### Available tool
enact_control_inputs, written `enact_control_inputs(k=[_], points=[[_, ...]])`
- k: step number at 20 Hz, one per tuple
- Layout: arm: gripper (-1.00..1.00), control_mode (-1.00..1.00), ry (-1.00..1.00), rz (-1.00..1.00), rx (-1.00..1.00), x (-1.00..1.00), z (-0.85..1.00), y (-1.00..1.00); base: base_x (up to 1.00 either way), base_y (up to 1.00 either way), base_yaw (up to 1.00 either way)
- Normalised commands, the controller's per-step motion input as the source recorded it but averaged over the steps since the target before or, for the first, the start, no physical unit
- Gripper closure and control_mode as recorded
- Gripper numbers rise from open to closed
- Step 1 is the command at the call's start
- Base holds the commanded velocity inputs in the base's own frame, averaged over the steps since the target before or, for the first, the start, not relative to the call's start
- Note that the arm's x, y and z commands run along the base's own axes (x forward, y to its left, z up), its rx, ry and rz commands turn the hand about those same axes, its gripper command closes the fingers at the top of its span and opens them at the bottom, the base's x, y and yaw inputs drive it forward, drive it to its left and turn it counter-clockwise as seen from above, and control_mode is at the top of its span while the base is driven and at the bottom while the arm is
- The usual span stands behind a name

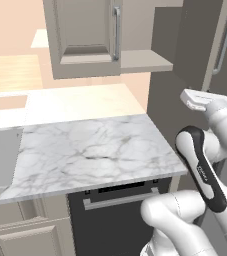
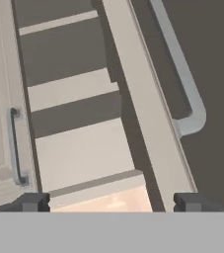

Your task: Open the cabinet and move the ladle to the pot. Then close the cabinet.

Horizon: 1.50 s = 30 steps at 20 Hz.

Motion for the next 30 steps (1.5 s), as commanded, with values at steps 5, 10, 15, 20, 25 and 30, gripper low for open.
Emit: enact_control_inputs(k=[5,10,15,20,25,30], points=[[-1.0,-1.0,0.15,0.0,-0.01,0.07,0.0,0.04,0.0,0.0,0.0],[-1.0,-1.0,0.06,-0.09,0.0,-0.06,0.04,0.0,0.0,0.0,0.0],[-1.0,-1.0,0.03,-0.27,0.0,-0.11,0.0,0.0,0.0,0.0,0.0],[-1.0,-1.0,0.12,-0.22,0.0,0.16,0.0,-0.02,0.0,0.0,0.0],[-1.0,-1.0,0.11,-0.15,0.0,0.21,0.0,-0.17,0.0,0.0,0.0],[-1.0,-1.0,0.08,-0.13,0.0,0.15,0.0,-0.21,0.0,0.0,0.0]])
